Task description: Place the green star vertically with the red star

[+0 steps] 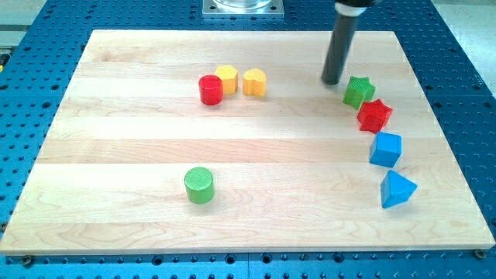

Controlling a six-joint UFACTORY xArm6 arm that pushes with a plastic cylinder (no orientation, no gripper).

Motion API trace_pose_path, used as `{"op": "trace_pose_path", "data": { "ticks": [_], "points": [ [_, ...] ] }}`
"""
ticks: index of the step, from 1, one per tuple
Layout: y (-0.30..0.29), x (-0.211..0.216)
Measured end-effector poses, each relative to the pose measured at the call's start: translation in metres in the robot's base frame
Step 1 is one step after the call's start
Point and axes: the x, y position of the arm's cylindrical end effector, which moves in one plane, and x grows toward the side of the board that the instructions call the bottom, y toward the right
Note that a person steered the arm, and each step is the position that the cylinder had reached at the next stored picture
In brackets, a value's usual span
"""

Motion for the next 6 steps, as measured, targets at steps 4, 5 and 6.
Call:
{"op": "trace_pose_path", "data": {
  "ticks": [4,5,6],
  "points": [
    [0.04,0.014],
    [0.003,0.03],
    [-0.059,0.104]
  ]
}}
